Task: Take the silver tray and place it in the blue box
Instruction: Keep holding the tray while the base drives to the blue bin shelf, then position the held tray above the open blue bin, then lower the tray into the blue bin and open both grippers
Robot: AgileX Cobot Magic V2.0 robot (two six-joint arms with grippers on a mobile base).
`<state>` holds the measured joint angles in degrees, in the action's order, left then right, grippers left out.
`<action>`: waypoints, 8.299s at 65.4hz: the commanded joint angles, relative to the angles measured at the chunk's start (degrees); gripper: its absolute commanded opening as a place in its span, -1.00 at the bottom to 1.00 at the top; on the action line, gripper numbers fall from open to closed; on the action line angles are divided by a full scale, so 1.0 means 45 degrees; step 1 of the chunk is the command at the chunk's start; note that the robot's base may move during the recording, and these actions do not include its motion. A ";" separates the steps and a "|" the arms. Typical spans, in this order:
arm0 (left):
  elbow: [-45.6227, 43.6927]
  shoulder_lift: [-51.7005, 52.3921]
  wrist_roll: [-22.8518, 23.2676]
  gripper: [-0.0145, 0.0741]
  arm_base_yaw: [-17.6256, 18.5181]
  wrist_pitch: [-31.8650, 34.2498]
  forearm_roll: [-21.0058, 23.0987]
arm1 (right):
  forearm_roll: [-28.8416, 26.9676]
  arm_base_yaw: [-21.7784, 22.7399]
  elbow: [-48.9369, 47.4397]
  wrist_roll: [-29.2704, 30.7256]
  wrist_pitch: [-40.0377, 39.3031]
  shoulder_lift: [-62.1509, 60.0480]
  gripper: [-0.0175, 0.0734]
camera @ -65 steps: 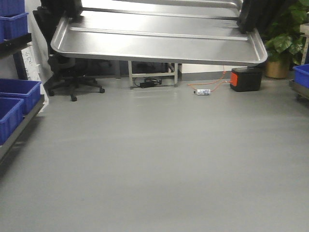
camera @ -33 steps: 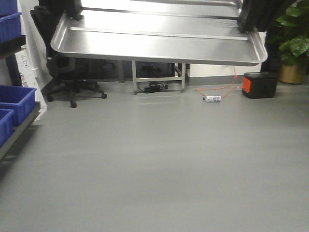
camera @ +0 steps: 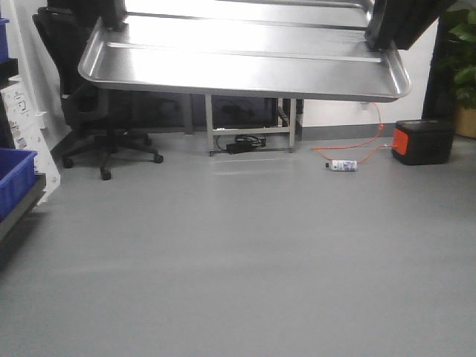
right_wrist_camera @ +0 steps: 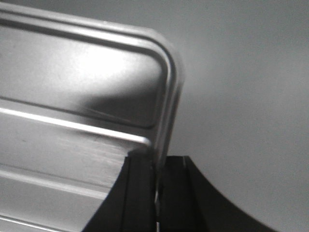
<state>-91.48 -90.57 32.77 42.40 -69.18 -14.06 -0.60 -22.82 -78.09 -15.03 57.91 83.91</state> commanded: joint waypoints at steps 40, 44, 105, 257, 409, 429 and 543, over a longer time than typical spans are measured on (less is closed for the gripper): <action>-0.0275 0.0490 -0.0482 -0.89 0.0064 -0.0145 -0.0209 | 0.0527 0.0068 -0.0508 0.0230 -0.0762 -0.0506 -0.49; -0.0275 0.0490 -0.0482 -0.89 0.0064 -0.0145 -0.0209 | 0.0527 0.0068 -0.0508 0.0230 -0.0762 -0.0506 -0.49; -0.0275 0.0490 -0.0482 -0.89 0.0064 -0.0145 -0.0180 | 0.0527 0.0068 -0.0508 0.0230 -0.0775 -0.0506 -0.49; -0.0275 0.0490 -0.0482 -0.91 0.0064 -0.0145 -0.0180 | 0.0527 0.0068 -0.0508 0.0230 -0.0775 -0.0506 -0.49; -0.0275 0.0490 -0.0482 -0.91 0.0064 -0.0145 -0.0180 | 0.0527 0.0068 -0.0508 0.0230 -0.0775 -0.0506 -0.49; -0.0275 0.0490 -0.0482 -0.91 0.0064 -0.0082 -0.0180 | 0.0527 0.0068 -0.0508 0.0230 -0.0775 -0.0506 -0.49; -0.4030 -0.4285 -0.0595 -0.91 -0.2110 0.5815 -0.0444 | 0.1459 0.1483 -0.5882 0.0792 -0.1835 0.4666 -0.49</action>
<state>-107.58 -112.05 30.34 32.82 -47.69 -15.81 5.36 -16.23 -102.26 -12.53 53.32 106.78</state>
